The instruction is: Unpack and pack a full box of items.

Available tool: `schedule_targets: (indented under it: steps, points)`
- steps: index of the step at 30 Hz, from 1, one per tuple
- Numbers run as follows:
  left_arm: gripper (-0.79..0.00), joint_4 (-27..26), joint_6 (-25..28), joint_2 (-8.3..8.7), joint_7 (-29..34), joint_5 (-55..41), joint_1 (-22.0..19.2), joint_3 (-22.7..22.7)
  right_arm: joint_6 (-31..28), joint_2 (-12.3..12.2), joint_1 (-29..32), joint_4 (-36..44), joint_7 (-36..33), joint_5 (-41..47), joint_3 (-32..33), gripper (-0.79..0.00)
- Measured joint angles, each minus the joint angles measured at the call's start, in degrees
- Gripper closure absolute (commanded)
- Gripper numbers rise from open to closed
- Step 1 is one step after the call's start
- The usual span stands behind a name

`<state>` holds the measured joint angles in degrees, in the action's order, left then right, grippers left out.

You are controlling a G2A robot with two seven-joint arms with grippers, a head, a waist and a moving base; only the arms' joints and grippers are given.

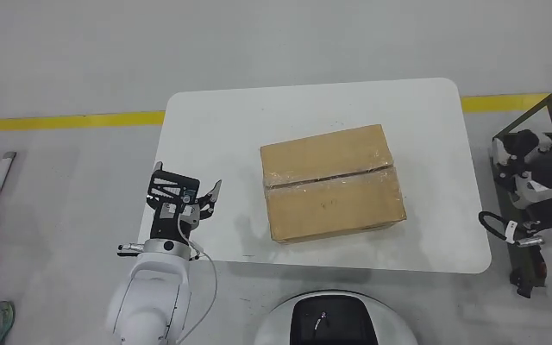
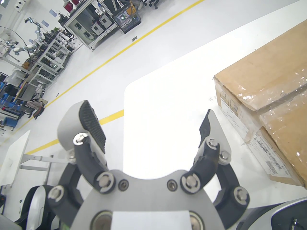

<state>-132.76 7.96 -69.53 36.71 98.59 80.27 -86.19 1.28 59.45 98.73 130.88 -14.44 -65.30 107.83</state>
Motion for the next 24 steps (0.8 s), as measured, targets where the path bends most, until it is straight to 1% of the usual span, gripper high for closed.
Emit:
schedule_targets:
  steps: [1, 2, 5, 8, 9, 11, 13, 24]
  points:
    - [-0.784, 0.00, 0.00, 0.00, 0.00, 0.00, 0.00, 0.00, 0.00, 0.00, 0.00, 0.00, 0.00, 0.00, 0.00, -0.400]
    - [-0.785, 0.00, 0.00, 0.00, 0.00, 0.00, 0.00, 0.00, 0.00, 0.00, 0.00, 0.00, 0.00, -0.01, 0.00, -0.470]
    - [-0.785, 0.00, 0.00, 0.00, 0.00, 0.00, 0.00, 0.00, 0.00, 0.00, 0.00, 0.00, 0.00, -0.01, 0.00, -0.608]
    - [-0.784, 0.00, 0.00, 0.00, 0.00, 0.00, 0.00, 0.00, 0.00, 0.00, 0.00, 0.00, 0.00, -0.01, 0.00, -0.720]
    - [-0.785, 0.00, 0.00, 0.00, 0.00, 0.00, 0.00, 0.00, 0.00, 0.00, 0.00, 0.00, 0.00, -0.01, 0.00, -0.739]
    - [-0.784, 0.00, 0.00, 0.00, 0.00, 0.00, 0.00, 0.00, 0.00, 0.00, 0.00, 0.00, 0.00, -0.01, 0.00, -0.772]
    - [-0.784, 0.00, 0.00, 0.00, 0.00, 0.00, 0.00, 0.00, 0.00, 0.00, 0.00, 0.00, 0.00, -0.01, 0.00, -0.784]
    - [-0.784, 0.00, 0.00, 0.00, 0.00, 0.00, 0.00, 0.00, 0.00, 0.00, 0.00, 0.00, 0.00, -0.01, 0.00, -0.784]
